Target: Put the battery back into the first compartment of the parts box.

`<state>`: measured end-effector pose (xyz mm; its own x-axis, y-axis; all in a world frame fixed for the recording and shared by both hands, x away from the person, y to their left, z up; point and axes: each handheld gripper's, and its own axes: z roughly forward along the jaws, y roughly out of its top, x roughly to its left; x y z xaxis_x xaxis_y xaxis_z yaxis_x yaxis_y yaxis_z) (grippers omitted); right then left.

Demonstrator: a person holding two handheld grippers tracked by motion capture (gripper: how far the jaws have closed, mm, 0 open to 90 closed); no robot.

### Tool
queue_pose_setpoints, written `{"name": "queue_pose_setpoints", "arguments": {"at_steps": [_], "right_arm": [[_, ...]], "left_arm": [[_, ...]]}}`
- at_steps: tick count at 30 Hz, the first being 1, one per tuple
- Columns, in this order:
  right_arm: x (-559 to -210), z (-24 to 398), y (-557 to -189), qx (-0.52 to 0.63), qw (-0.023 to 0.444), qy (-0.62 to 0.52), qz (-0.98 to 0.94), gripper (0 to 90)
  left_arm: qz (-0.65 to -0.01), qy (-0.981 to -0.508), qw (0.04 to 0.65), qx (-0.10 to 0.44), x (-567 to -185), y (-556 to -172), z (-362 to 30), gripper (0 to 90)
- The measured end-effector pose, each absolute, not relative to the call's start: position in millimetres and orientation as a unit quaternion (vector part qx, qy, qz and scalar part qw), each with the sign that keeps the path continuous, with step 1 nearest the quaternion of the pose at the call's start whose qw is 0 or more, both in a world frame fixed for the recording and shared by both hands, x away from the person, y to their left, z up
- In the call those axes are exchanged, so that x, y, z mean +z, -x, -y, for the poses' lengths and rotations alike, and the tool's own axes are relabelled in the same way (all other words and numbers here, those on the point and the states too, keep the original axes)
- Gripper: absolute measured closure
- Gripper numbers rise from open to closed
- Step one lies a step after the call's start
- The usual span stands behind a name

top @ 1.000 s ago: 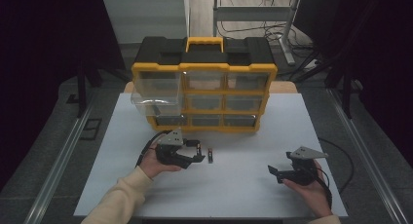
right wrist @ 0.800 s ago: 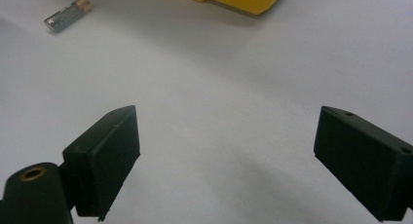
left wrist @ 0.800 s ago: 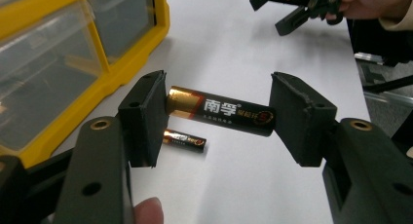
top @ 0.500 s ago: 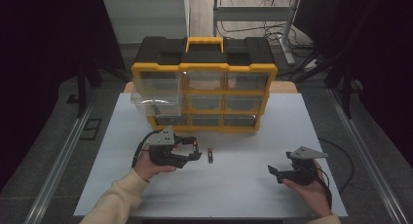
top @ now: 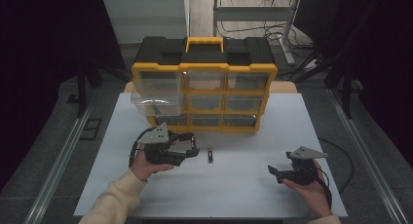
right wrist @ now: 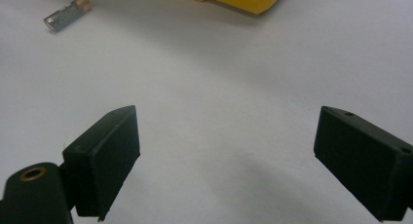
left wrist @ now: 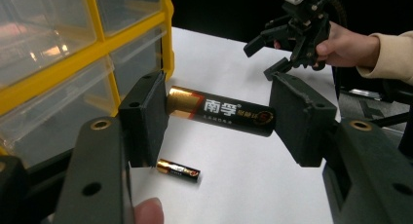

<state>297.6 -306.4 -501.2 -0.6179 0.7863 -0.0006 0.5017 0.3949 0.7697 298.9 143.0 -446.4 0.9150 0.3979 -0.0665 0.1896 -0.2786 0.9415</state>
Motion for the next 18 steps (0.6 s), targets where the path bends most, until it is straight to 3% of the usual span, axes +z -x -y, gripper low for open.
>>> {"name": "queue_pose_setpoints", "arguments": {"at_steps": [18], "right_arm": [[-501,306,-298,0.381,0.187,-0.396,-0.814,9.9]], "left_arm": [[-0.186,-0.771,0.600,0.100,-422,-289,-148,41.3]]}}
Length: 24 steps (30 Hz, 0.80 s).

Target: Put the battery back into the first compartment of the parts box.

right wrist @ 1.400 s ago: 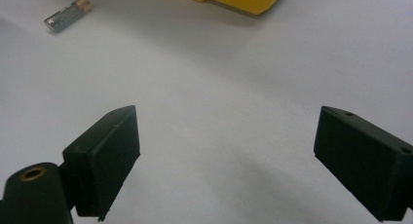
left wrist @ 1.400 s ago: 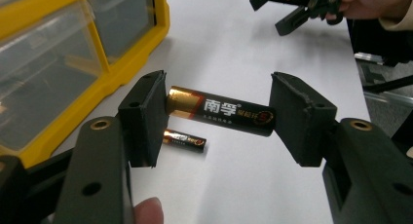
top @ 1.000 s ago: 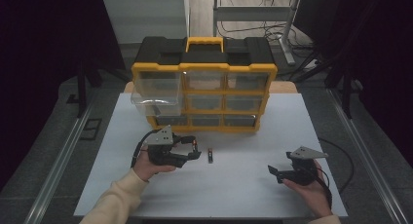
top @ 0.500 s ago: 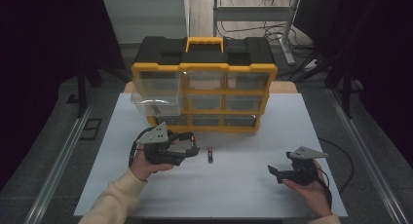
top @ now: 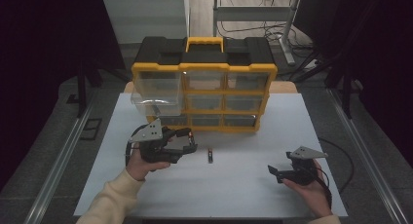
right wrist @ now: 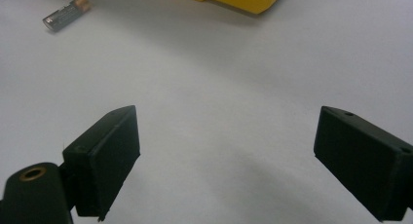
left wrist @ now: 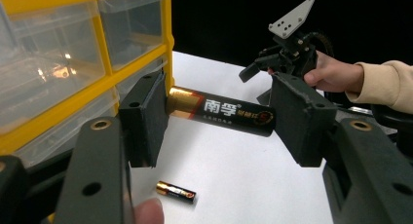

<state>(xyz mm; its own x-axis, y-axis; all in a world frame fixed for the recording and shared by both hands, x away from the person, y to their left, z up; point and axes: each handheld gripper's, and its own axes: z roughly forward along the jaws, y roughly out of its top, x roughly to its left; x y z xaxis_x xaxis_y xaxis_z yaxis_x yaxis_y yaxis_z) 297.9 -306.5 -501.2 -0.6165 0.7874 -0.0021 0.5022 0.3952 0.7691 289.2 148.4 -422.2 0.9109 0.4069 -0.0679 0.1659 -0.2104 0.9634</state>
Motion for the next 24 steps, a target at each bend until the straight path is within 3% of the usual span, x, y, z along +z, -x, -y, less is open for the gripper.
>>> {"name": "queue_pose_setpoints", "arguments": {"at_steps": [24], "right_arm": [[-501,306,-298,0.380,0.187,-0.396,-0.815,10.0]], "left_arm": [[-0.190,-0.753,0.620,0.112,-398,-281,-150,41.4]]}}
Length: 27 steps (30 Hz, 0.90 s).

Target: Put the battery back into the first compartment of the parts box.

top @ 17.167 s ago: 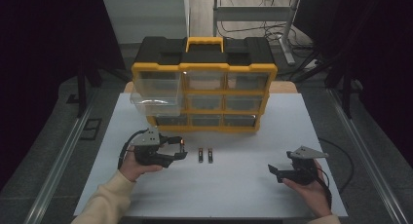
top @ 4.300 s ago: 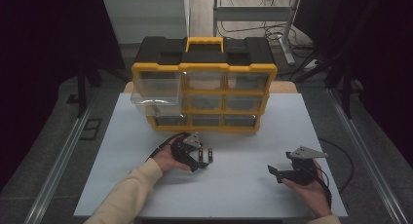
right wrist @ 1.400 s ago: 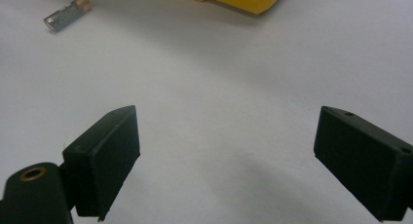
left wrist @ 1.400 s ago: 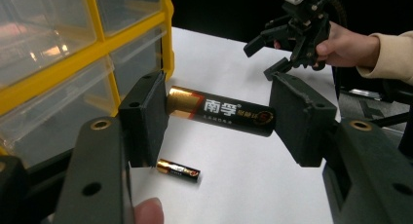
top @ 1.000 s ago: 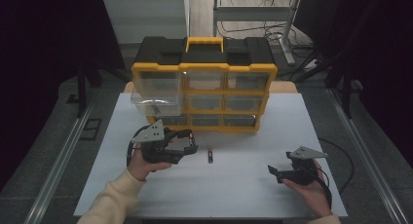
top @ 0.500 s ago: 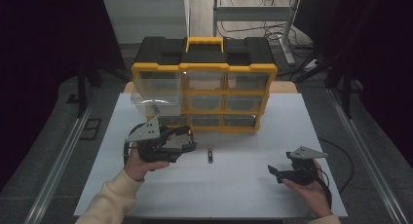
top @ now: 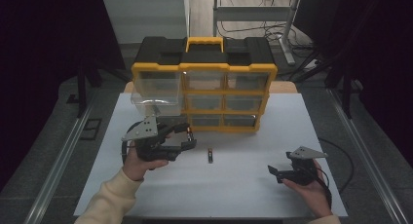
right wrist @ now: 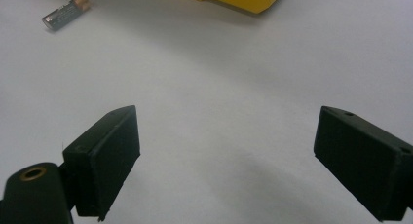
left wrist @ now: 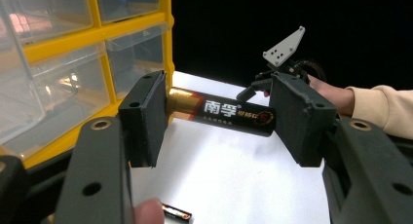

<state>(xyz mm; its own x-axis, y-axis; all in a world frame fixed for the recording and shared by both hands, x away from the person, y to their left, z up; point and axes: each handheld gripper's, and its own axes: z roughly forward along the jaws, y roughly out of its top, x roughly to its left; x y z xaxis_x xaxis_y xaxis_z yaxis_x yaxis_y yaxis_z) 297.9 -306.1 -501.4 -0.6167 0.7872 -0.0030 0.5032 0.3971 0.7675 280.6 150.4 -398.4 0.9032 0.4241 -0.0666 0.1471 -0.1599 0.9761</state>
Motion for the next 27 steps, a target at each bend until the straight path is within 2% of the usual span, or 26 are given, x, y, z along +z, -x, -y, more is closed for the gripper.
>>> {"name": "queue_pose_setpoints", "arguments": {"at_steps": [27], "right_arm": [[-502,306,-298,0.380,0.186,-0.398,-0.814,10.0]], "left_arm": [[-0.201,-0.732,0.640,0.119,-367,-278,-150,41.5]]}}
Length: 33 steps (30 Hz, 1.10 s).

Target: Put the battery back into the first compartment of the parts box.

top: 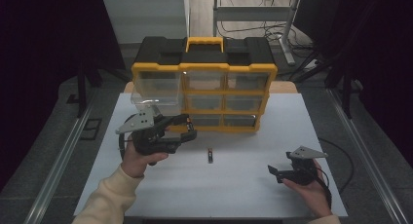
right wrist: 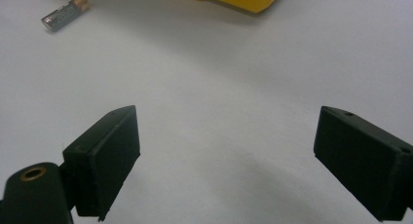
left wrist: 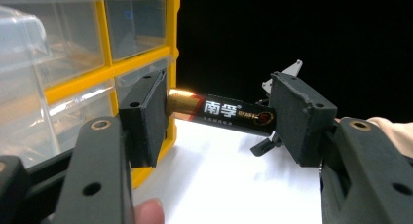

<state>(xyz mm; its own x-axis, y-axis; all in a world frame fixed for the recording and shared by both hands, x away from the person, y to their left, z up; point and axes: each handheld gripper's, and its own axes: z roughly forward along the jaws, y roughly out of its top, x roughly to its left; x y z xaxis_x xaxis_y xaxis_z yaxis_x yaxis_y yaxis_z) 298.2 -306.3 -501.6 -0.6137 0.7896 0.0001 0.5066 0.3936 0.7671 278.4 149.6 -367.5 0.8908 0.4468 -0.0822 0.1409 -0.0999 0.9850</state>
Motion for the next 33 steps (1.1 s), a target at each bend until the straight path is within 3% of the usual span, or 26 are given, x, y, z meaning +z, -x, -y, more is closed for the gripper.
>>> {"name": "queue_pose_setpoints", "arguments": {"at_steps": [33], "right_arm": [[-501,307,-298,0.379,0.187,-0.399,-0.814,10.1]], "left_arm": [[-0.201,-0.719,0.651,0.136,-335,-278,-159,41.5]]}}
